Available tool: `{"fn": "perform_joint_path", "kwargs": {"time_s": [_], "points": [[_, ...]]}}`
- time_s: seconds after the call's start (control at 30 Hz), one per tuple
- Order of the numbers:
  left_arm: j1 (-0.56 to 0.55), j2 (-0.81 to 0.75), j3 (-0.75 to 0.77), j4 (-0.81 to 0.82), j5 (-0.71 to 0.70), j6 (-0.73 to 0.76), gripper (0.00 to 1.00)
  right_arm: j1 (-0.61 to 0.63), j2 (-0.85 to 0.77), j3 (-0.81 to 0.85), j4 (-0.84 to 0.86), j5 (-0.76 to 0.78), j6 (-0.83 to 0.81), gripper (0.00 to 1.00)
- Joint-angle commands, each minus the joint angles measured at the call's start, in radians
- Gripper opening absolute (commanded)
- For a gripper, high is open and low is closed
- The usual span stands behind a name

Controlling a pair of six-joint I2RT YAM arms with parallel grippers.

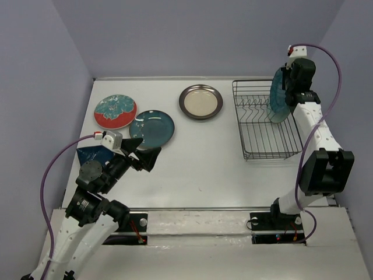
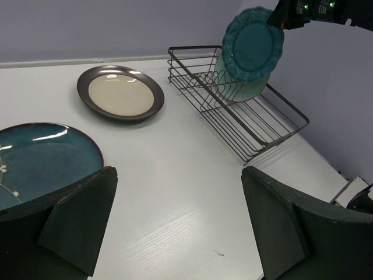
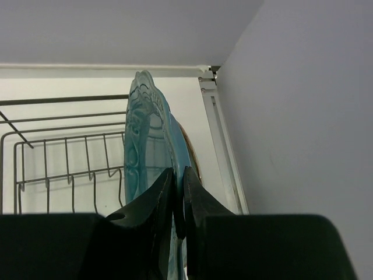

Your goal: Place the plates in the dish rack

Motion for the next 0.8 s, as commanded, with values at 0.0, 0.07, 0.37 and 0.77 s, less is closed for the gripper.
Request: {"fn": "perform_joint_path", "kwargs": {"time_s": [0.0, 0.07, 0.37, 0.77], "points": [[-0.006, 0.013, 0.045, 0.046, 0.01, 0.011, 0.99, -0.027, -0.013, 0.03, 0.188, -0.003, 0.003, 0.07], [-0.004, 0.013, 0.045, 0.046, 0.008, 0.011, 0.99, -0.027, -0.011, 0.037, 0.188, -0.006, -0.006, 0.07], [-0.004, 0.013, 0.045, 0.046, 0.01, 0.011, 0.99, -0.027, -0.013, -0.038, 0.204, -0.06, 0.017, 0.07], [-0.006, 0.015, 0.045, 0.047, 0.01, 0.01, 0.99, -0.027, 0.021, -0.114, 0.211, -0.043, 0.094, 0.24]]}}
